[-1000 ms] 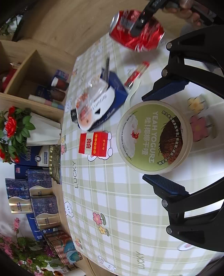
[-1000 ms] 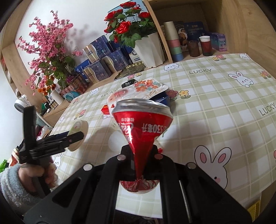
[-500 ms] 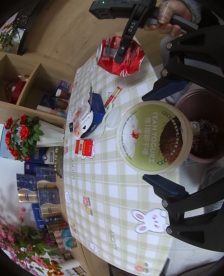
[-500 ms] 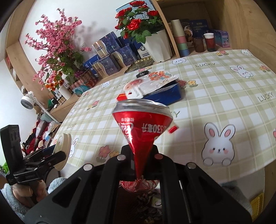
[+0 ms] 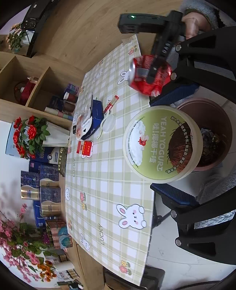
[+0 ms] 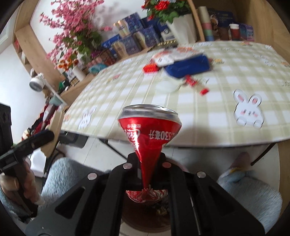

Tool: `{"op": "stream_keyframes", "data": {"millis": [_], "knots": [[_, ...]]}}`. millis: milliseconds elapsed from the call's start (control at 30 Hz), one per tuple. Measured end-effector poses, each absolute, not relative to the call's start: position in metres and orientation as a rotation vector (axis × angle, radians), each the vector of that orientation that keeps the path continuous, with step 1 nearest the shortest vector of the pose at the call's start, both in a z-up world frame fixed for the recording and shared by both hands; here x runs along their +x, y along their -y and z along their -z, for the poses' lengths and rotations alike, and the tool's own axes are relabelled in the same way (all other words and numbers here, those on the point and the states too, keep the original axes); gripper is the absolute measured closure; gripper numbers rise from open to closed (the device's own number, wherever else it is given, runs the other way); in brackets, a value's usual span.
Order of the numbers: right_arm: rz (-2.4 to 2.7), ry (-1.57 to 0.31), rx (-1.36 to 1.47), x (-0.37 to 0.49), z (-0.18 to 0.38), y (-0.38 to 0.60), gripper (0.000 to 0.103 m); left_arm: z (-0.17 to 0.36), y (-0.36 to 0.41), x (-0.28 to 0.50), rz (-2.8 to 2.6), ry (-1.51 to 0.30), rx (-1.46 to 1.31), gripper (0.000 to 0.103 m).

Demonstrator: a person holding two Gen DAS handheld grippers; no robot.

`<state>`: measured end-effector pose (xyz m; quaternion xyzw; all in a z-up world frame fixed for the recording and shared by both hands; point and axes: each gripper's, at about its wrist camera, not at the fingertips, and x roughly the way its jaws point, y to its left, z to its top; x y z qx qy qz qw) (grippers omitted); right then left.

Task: Collect trash
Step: 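Carry the red can over the bin and open the right tool while the left tool holds the lid, then carry the yogurt lid over the bin and open the left tool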

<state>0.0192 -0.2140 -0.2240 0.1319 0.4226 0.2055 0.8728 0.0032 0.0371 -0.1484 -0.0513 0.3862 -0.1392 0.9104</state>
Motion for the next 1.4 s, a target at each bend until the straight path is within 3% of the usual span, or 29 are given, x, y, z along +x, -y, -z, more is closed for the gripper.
{"op": "stream_keyframes", "data": {"millis": [1200,1267,1333,1400], "knots": [[-0.506,-1.436,0.043,0.027,0.349,0.136,0.095,0.192,-0.052,0.018,0.308,-0.885,-0.199,0.022],[-0.518,-1.465,0.046,0.026,0.352,0.135,0.087,0.192,-0.052,0.019,0.306,-0.885,-0.201,0.022],[-0.512,-1.461,0.036,0.024,0.353,0.134,0.062,0.192,-0.052,0.019,0.306,-0.885,-0.199,0.022],[-0.512,-1.448,0.044,0.026,0.348,0.136,0.058,0.191,-0.051,0.019,0.308,-0.883,-0.195,0.022]]}}
